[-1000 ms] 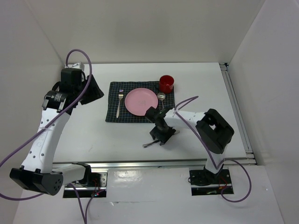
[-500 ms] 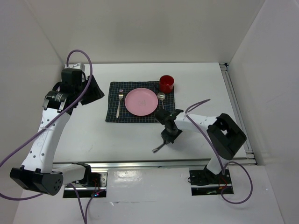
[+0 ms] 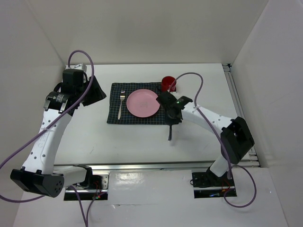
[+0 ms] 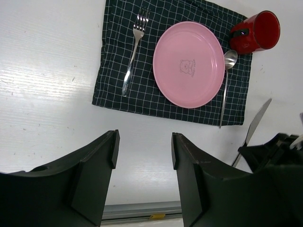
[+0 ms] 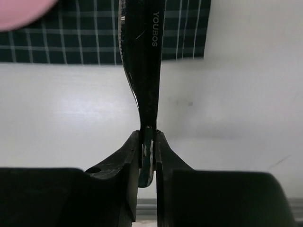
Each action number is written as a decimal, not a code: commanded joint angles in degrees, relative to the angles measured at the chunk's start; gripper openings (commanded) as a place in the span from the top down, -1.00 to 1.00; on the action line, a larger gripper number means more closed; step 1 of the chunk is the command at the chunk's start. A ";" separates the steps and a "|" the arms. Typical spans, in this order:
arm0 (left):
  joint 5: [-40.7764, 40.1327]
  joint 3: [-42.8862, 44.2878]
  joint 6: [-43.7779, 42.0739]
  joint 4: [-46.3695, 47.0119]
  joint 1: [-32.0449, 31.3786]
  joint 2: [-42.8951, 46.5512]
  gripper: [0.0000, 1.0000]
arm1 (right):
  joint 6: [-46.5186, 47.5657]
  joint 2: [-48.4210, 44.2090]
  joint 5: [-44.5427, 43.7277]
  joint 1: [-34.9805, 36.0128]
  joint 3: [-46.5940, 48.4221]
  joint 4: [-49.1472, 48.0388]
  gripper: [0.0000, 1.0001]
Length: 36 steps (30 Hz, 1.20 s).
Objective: Set the dinner table for one person
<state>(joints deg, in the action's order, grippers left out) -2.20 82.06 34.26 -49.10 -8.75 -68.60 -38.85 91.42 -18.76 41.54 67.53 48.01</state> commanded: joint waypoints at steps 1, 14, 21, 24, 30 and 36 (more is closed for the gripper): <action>1.23 0.82 -1.04 2.17 0.32 -1.09 -0.29 | 19.04 3.14 3.99 -4.44 6.29 -4.15 1.00; -0.53 1.96 -1.04 2.17 0.32 -1.63 -0.29 | 30.50 20.72 12.52 -15.79 21.32 -7.32 1.00; -1.14 1.96 -1.04 2.17 0.32 -2.15 -0.29 | 30.33 25.38 15.15 -18.42 25.37 -7.84 1.00; -1.14 1.96 -1.04 2.17 0.32 -2.76 -0.29 | 29.63 26.70 15.16 -19.04 26.08 -7.84 1.00; -1.14 1.43 -1.04 2.17 0.32 -2.77 -0.29 | 27.70 28.55 16.30 -19.04 27.13 -6.79 1.00; -1.67 0.91 -1.04 2.70 0.32 -2.77 -0.29 | 26.46 29.08 16.30 -19.57 25.38 -6.79 1.00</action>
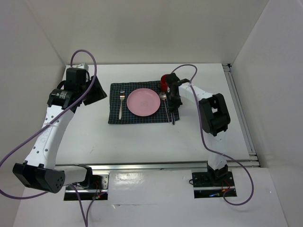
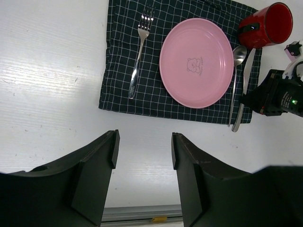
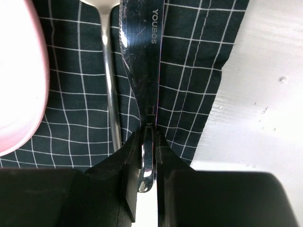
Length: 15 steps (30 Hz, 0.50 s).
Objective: Set the dinner table for one person
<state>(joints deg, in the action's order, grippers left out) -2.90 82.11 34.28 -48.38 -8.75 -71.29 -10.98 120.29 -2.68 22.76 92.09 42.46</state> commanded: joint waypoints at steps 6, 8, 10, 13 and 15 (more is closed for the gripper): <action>-0.97 0.86 -1.06 1.97 0.32 -0.61 -0.29 | -3.17 -0.32 -1.62 -1.32 0.28 -1.76 1.00; -0.97 0.86 -1.06 1.97 0.32 -0.61 -0.29 | -3.78 -0.32 -2.77 -1.32 0.28 -1.76 1.00; -0.97 0.86 -1.06 1.97 0.32 -0.61 -0.29 | -4.49 -0.32 -2.77 -1.32 0.28 -1.76 0.87; -0.97 0.86 -1.06 1.97 0.32 -0.09 -0.29 | -5.10 -0.32 -2.77 -1.32 0.81 -1.76 0.62; -0.97 0.86 -1.06 1.97 0.32 -0.08 -0.29 | -5.80 -0.93 -2.77 -1.32 0.81 -1.76 0.44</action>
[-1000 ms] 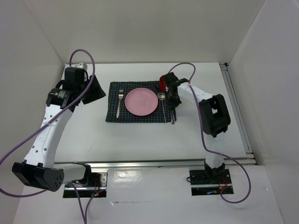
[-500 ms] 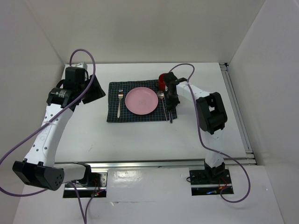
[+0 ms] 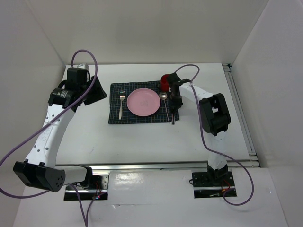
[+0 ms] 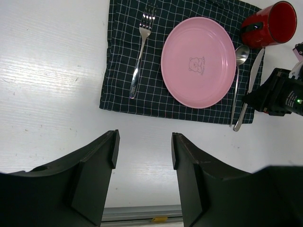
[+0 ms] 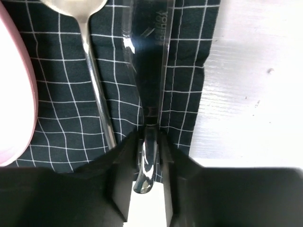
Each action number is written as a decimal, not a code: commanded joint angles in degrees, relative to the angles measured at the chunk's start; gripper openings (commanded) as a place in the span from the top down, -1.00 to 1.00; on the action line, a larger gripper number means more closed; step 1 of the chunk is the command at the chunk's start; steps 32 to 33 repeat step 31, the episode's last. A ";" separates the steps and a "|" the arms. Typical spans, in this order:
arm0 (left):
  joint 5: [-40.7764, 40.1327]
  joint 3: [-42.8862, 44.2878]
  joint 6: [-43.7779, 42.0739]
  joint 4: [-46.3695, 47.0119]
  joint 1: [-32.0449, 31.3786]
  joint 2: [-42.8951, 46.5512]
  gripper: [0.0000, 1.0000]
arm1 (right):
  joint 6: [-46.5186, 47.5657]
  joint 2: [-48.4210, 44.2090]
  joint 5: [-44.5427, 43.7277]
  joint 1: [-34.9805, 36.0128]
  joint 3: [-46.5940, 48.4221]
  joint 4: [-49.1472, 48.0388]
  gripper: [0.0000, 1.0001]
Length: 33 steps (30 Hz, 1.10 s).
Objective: Set the dinner table for one person
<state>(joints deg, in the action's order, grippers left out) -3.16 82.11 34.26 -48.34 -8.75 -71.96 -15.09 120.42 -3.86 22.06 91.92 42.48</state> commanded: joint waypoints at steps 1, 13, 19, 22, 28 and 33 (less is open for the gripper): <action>-0.71 0.86 -1.04 1.93 0.32 0.60 -0.29 | -1.69 -1.59 -1.59 -0.62 0.28 -2.39 0.27; 0.34 0.86 -1.04 1.93 0.32 1.12 -0.29 | -3.35 -16.50 -4.57 -1.14 3.00 3.65 -0.53; 1.57 1.39 -1.04 2.46 0.32 1.12 -0.29 | -11.08 -31.27 -13.10 -5.44 -1.30 8.04 -1.00; 2.10 3.23 -1.04 2.46 0.32 -0.72 -0.29 | -13.72 -36.46 -16.35 -10.36 -1.83 12.52 -1.00; 2.20 5.96 -1.04 1.40 0.32 -1.86 -0.29 | -17.16 -45.09 -22.86 -17.13 -8.76 16.41 -1.00; 2.19 5.96 -1.04 1.40 0.32 -1.86 -0.29 | -16.12 -50.10 -21.02 -19.51 -13.86 13.61 -1.00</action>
